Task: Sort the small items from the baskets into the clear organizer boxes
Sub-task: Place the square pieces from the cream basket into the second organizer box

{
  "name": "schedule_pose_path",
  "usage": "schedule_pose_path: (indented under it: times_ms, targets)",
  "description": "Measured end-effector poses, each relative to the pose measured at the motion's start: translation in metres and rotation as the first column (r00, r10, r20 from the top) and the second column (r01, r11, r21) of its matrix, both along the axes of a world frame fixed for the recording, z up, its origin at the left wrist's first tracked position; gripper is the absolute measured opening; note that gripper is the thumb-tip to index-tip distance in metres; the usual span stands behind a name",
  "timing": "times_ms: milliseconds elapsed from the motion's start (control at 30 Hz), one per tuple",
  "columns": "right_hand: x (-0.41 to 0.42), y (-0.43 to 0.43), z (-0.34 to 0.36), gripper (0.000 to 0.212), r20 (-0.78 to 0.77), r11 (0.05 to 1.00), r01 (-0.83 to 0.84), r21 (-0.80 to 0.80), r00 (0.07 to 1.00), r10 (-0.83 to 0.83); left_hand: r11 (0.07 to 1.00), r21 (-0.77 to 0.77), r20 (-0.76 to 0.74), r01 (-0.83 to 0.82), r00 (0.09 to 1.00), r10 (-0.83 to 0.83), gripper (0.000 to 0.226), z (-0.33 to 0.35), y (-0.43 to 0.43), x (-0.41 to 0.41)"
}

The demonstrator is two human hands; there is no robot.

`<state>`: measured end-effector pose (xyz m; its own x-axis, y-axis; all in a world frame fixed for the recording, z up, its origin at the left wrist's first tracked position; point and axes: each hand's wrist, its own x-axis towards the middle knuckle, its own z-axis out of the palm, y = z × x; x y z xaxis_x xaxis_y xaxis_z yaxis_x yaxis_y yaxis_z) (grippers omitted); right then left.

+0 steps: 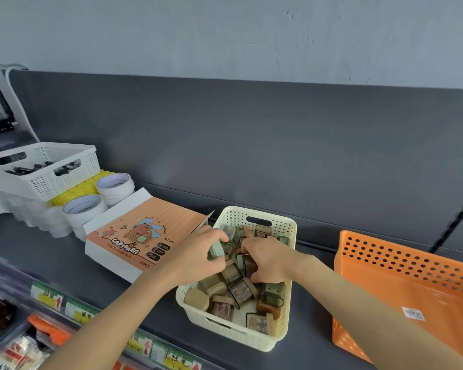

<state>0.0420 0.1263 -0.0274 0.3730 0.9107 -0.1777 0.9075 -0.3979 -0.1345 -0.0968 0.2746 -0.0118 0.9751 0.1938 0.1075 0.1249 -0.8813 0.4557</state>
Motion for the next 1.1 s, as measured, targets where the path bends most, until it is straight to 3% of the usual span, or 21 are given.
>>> schedule_pose_path:
  times_ms: [167,300,467,633,733,900,1100]
  targets:
    - [-0.005,0.001,0.003,0.030,0.107,0.995,-0.010,-0.103,0.994,0.021,1.000,0.000,0.004,0.001,1.000,-0.001,0.037,-0.001,-0.001,0.000]
    - [-0.005,0.000,0.002,0.023,0.099,0.999,0.031,-0.028,0.995,-0.028,1.000,-0.005,0.017,-0.005,1.000,0.005,0.037,-0.002,-0.001,-0.001]
    - [0.008,-0.009,0.003,0.023,-0.072,0.967,0.140,0.214,0.989,-0.128,1.000,-0.014,-0.002,-0.009,1.000,0.009,0.036,-0.004,0.001,-0.006]
    - [0.016,-0.015,0.022,0.025,-0.177,0.867,0.272,0.417,0.960,-0.216,1.000,-0.017,-0.038,0.023,0.999,-0.024,0.030,-0.006,0.000,-0.006]
    - [0.022,-0.020,0.031,0.025,-0.294,0.811,0.370,0.454,0.921,-0.256,0.999,-0.019,-0.050,0.049,0.997,-0.050,0.026,-0.006,-0.010,0.000]
    - [0.020,-0.029,0.031,0.026,-0.485,0.674,0.534,0.511,0.826,-0.287,0.985,-0.008,-0.158,0.175,0.972,-0.174,0.057,-0.004,-0.044,0.023]
    - [0.019,-0.040,0.029,0.025,-0.538,0.575,0.604,0.552,0.785,-0.307,0.973,-0.020,-0.270,0.231,0.935,-0.227,0.068,-0.012,-0.062,0.040]
